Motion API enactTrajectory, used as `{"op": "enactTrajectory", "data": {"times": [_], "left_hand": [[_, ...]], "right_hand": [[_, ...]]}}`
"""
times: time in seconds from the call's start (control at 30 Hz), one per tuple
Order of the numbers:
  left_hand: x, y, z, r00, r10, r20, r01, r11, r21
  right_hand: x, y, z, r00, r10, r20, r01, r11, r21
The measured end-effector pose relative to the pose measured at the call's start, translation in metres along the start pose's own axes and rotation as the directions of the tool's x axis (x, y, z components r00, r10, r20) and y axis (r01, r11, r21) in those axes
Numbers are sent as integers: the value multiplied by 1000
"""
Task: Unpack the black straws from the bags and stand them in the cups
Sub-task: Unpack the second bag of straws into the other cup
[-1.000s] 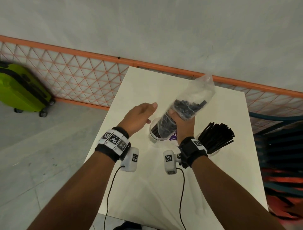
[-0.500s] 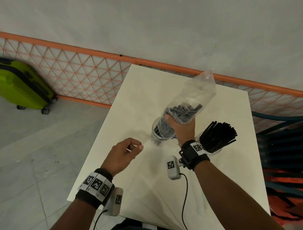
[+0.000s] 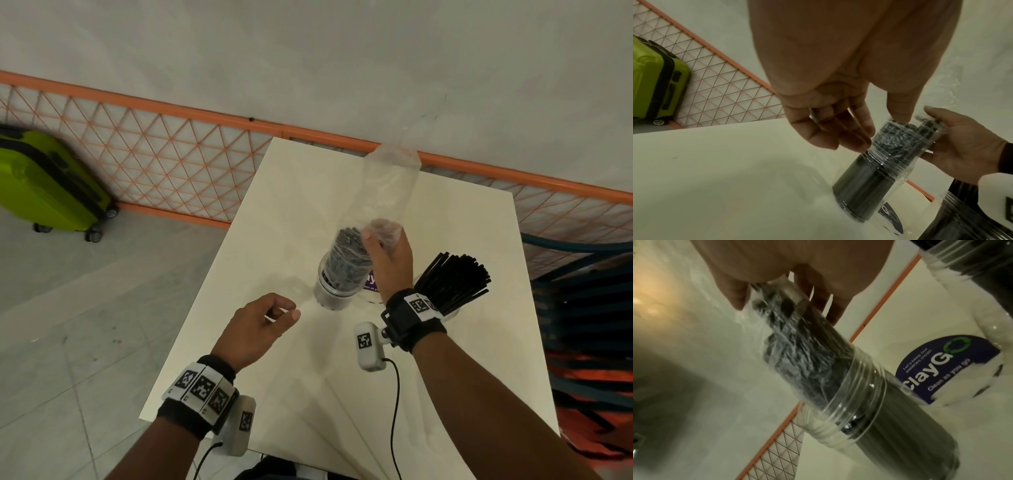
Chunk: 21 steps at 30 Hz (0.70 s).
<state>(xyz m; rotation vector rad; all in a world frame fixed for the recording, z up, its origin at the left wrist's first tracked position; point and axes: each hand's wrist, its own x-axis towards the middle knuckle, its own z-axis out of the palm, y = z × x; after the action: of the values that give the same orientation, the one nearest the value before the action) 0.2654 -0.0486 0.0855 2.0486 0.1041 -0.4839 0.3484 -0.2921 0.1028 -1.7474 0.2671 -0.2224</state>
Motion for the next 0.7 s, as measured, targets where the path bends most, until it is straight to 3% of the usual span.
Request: {"op": "enactTrajectory", "data": {"times": [0.13, 0.3, 0.37, 0.47, 0.6, 0.7], "left_hand": [[-8, -6, 0, 1000, 17, 7, -17, 1000, 22], [-19, -14, 3, 999, 25, 25, -26, 999, 31], [-23, -17, 3, 999, 22, 25, -23, 999, 30], [-27, -21, 2, 999, 25, 22, -25, 999, 21], [-30, -25, 3, 999, 35, 27, -36, 999, 39], [-30, -28, 5, 999, 43, 28, -44, 997, 57]], "right_hand": [[0, -6, -8, 997, -51, -57, 57, 994, 97], [-1, -35, -20, 977, 31, -212, 23, 969, 247], [-2, -58, -32, 947, 50, -317, 59, 943, 326], [-3, -95, -54, 887, -31, -461, 199, 926, 320], [-14, -126, -93, 818, -103, -566, 327, 893, 310], [-24, -117, -134, 782, -89, -617, 300, 921, 247]]}}
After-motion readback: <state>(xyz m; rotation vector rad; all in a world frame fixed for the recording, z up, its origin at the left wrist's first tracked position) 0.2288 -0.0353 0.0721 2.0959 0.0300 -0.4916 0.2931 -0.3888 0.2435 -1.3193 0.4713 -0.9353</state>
